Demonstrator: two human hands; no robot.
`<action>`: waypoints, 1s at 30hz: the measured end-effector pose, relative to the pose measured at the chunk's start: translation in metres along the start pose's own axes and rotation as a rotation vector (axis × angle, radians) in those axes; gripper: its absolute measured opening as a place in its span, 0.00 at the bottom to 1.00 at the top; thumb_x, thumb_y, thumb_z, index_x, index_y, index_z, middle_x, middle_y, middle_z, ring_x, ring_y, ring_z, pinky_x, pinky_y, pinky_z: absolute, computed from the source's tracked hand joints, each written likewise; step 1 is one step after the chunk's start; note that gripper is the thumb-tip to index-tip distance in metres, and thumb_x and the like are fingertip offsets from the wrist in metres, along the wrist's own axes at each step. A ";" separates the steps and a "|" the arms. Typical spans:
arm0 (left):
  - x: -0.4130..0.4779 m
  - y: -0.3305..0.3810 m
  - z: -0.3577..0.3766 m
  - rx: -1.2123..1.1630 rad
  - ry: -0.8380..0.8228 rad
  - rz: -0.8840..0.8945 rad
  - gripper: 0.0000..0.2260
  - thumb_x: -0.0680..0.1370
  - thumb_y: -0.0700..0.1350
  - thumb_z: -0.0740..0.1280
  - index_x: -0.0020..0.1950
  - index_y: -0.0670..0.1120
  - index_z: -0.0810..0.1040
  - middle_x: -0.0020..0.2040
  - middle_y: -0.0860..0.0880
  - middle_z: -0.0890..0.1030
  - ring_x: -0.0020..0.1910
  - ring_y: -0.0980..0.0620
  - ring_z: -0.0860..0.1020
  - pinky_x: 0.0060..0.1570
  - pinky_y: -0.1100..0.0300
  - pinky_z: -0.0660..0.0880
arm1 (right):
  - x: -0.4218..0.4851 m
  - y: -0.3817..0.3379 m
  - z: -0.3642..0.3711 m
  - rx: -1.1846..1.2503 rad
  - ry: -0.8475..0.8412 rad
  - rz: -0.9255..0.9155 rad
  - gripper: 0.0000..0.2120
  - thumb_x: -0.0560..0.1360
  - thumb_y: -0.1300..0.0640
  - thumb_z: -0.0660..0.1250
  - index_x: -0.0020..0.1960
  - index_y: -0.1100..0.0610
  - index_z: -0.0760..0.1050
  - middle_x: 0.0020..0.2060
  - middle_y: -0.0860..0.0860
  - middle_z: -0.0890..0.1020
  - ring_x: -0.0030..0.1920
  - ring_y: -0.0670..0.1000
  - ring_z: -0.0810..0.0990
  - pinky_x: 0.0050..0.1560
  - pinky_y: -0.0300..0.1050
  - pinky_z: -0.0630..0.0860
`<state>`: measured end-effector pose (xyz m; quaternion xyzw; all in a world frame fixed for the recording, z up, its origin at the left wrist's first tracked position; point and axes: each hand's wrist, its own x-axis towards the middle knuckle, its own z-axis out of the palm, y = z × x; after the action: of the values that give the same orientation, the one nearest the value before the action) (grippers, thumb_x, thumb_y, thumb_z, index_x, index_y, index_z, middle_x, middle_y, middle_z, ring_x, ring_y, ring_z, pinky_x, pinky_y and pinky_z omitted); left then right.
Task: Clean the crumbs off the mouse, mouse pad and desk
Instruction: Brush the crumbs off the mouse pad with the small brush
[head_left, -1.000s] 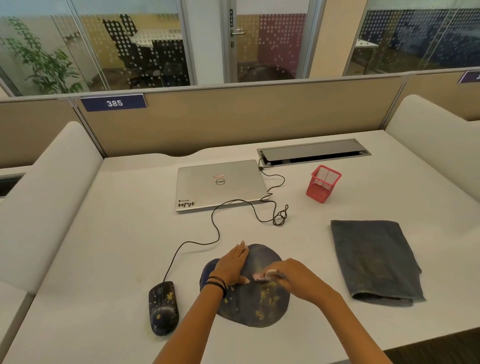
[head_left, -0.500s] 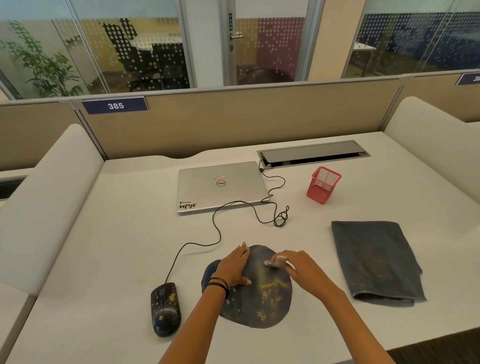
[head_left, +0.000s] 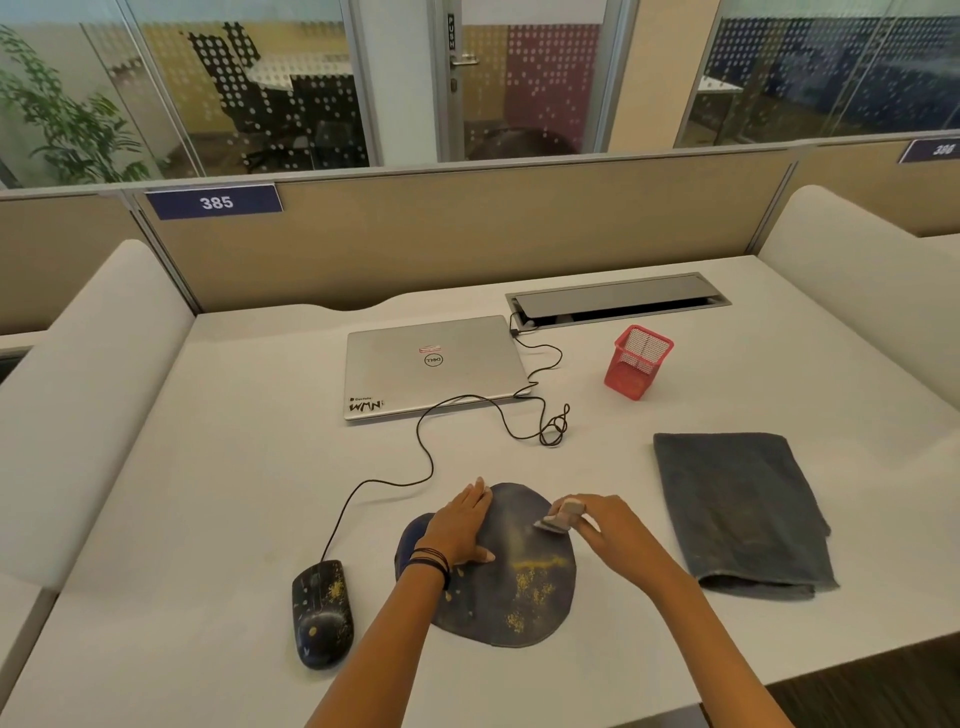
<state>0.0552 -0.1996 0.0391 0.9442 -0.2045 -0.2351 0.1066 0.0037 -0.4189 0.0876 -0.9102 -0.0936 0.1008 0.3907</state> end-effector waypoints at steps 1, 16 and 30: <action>0.000 0.000 0.000 -0.001 -0.001 -0.001 0.42 0.76 0.50 0.68 0.78 0.43 0.43 0.79 0.45 0.42 0.78 0.47 0.46 0.76 0.54 0.53 | -0.002 0.001 0.002 0.003 -0.023 -0.004 0.08 0.79 0.55 0.61 0.49 0.47 0.79 0.48 0.47 0.83 0.47 0.44 0.79 0.50 0.30 0.72; -0.001 -0.001 -0.001 0.020 -0.011 0.005 0.41 0.76 0.51 0.68 0.78 0.43 0.43 0.79 0.45 0.42 0.78 0.47 0.46 0.76 0.53 0.54 | -0.012 0.016 0.002 -0.018 0.067 0.050 0.09 0.80 0.56 0.59 0.51 0.52 0.79 0.46 0.47 0.83 0.47 0.46 0.80 0.51 0.38 0.74; 0.000 -0.001 0.000 0.023 -0.016 0.003 0.41 0.76 0.51 0.68 0.78 0.43 0.43 0.79 0.45 0.42 0.78 0.47 0.46 0.75 0.52 0.55 | -0.019 0.018 -0.008 0.008 0.073 0.146 0.08 0.80 0.56 0.59 0.49 0.50 0.77 0.44 0.46 0.81 0.45 0.43 0.78 0.50 0.35 0.74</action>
<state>0.0557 -0.1991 0.0390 0.9432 -0.2093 -0.2400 0.0947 -0.0109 -0.4413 0.0815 -0.9161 -0.0122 0.0960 0.3892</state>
